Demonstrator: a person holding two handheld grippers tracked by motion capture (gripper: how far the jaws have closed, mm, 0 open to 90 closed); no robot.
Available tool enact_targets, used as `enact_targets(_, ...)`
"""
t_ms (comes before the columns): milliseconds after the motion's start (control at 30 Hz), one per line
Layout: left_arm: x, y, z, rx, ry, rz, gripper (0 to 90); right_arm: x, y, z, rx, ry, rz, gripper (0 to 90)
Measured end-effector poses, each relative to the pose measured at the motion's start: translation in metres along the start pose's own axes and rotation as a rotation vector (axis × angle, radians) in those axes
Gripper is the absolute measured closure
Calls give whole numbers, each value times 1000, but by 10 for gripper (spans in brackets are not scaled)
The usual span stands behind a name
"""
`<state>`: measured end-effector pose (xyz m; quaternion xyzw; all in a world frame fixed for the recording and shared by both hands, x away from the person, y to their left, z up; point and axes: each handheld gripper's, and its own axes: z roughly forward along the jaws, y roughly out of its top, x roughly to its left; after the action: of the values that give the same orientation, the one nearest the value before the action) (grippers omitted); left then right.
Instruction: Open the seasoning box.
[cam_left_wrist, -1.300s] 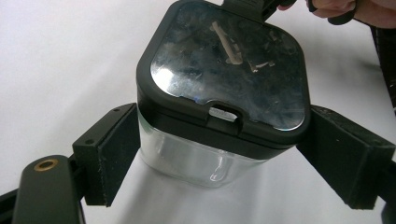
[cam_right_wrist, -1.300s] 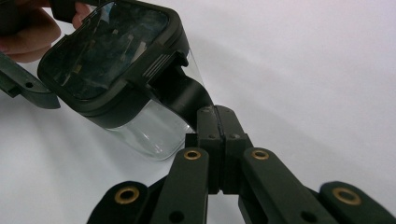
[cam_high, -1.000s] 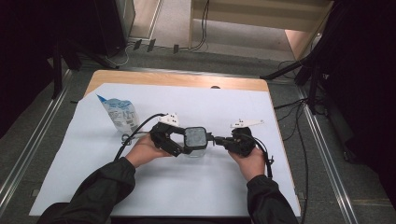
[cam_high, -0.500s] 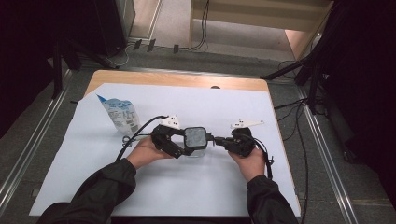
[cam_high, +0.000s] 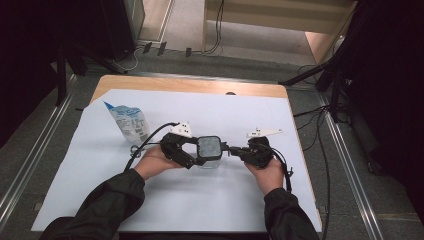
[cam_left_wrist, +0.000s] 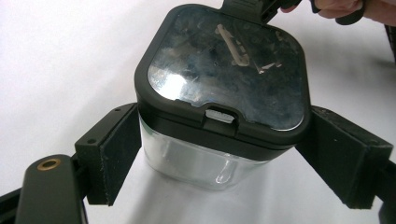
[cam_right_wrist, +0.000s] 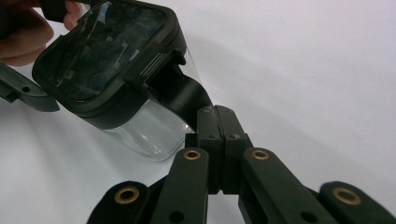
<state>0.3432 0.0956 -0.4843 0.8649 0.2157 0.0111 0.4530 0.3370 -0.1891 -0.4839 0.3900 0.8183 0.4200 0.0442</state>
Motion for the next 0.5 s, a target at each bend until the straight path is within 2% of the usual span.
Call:
enact_targets(200, -1, 3, -2, 9, 7, -1, 170, 0, 0, 0, 1, -2, 0, 900)
enact_targets(500, -3, 7, -9, -4, 3, -11, 171, 1, 0, 1, 5, 1, -1, 900)
